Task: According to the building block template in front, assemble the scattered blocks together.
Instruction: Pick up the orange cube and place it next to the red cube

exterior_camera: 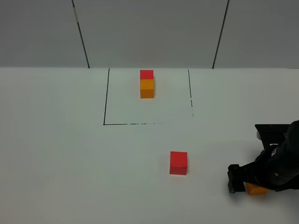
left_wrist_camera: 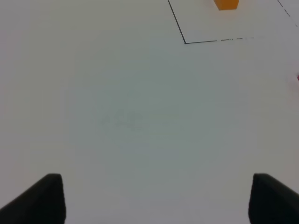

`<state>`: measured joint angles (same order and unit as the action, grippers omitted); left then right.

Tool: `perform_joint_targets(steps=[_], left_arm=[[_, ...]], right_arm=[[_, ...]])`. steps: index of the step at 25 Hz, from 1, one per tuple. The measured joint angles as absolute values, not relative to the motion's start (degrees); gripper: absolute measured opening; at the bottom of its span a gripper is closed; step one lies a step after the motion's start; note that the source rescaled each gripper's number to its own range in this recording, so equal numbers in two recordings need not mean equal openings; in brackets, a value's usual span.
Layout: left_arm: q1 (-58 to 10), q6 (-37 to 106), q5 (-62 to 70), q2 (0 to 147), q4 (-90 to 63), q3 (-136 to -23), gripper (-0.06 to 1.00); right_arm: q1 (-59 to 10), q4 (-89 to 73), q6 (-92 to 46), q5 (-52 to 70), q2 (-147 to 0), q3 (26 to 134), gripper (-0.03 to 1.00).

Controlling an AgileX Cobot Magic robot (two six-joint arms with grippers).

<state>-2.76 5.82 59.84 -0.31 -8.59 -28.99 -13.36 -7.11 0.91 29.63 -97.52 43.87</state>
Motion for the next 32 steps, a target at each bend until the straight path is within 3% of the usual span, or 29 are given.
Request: perform_joint_targets(steps=[14, 18, 21, 23, 25, 28, 32], left_arm=[[-2.8, 5.8, 59.8, -0.3, -8.6, -29.0, 0.69], [-2.8, 5.8, 59.8, -0.3, -8.6, -29.0, 0.69], [-2.8, 5.8, 59.8, -0.3, -8.6, -29.0, 0.69], [-2.8, 5.8, 59.8, -0.3, -8.6, -29.0, 0.69], [-2.8, 5.8, 59.8, -0.3, -8.6, -29.0, 0.69], [-2.8, 5.8, 59.8, -0.3, -8.6, -29.0, 0.69], [-2.8, 5.8, 59.8, -0.3, -8.6, -29.0, 0.69]], right_arm=[[-13.4, -0.6, 5.6, 27.2, -104.0, 45.8, 0.95], [-13.4, 0.0, 6.1, 27.7, -104.4, 46.2, 0.9], [-13.4, 0.6, 6.1, 27.9, -104.5, 46.2, 0.79], [-13.4, 1.1, 6.1, 28.0, -104.7, 46.3, 0.66], [-13.4, 1.4, 6.1, 28.0, -104.9, 46.3, 0.48], [-13.4, 1.5, 6.1, 28.0, -104.9, 46.4, 0.1], [-13.4, 1.0, 4.1, 29.6, -105.1, 47.4, 0.12]])
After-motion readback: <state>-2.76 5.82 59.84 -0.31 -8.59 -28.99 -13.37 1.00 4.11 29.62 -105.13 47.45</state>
